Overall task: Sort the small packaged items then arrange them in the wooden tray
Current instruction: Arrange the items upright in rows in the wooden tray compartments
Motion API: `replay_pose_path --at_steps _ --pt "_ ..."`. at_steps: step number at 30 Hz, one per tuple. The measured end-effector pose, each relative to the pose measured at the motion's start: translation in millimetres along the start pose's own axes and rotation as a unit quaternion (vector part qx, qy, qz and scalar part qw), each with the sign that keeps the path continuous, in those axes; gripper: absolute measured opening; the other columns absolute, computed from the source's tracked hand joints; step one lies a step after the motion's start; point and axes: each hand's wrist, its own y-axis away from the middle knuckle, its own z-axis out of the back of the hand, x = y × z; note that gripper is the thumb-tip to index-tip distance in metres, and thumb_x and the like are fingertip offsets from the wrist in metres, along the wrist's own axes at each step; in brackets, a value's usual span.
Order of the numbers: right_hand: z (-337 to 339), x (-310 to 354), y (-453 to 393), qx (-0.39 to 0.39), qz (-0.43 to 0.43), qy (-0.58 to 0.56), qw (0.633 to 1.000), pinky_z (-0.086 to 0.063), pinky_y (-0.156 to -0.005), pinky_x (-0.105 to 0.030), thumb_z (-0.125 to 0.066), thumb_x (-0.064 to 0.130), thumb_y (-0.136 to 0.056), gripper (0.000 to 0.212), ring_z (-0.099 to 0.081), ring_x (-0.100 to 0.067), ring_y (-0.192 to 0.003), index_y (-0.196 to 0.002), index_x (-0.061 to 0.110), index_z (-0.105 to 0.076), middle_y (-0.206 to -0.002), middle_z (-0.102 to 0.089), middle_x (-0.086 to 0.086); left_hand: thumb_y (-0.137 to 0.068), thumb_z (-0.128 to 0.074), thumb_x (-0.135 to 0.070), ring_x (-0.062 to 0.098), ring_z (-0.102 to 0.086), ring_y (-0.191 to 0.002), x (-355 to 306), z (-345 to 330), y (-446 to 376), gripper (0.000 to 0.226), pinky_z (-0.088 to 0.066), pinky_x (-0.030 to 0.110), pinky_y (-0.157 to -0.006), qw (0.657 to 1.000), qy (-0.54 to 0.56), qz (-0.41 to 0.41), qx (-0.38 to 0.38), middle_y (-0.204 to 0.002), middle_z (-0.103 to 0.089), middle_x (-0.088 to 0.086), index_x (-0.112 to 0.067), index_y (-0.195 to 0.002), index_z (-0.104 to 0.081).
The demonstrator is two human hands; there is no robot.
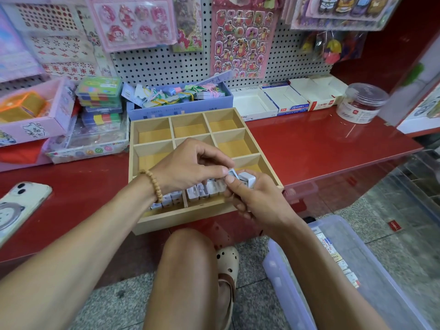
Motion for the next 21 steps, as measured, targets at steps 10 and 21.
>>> replay_pose_path --at_steps 10,21 --pt "2.3 -1.9 1.2 0.000 0.021 -0.042 0.999 -0.030 -0.041 -0.023 -0.049 0.026 -0.104 0.023 -0.042 -0.011 -0.050 -0.093 0.008 -0.060 -0.083 -0.061 -0.012 -0.084 -0.072 -0.008 0.013 -0.062 -0.064 1.9 4.1 -1.2 0.004 -0.057 0.038 -0.067 0.998 0.025 0.034 -0.041 -0.071 -0.068 0.004 -0.009 -0.087 -0.075" --pt "-12.2 6.0 -3.2 -0.045 -0.002 -0.001 0.999 -0.028 -0.041 -0.022 -0.047 0.030 -0.106 0.036 -0.038 -0.010 -0.046 -0.086 0.003 -0.060 -0.056 -0.052 0.004 -0.070 -0.083 -0.015 -0.001 -0.057 -0.062 1.0 0.2 11.7 0.031 -0.046 0.016 -0.062 0.982 -0.159 -0.033 -0.097 -0.079 -0.062 -0.017 -0.018 -0.100 -0.076"
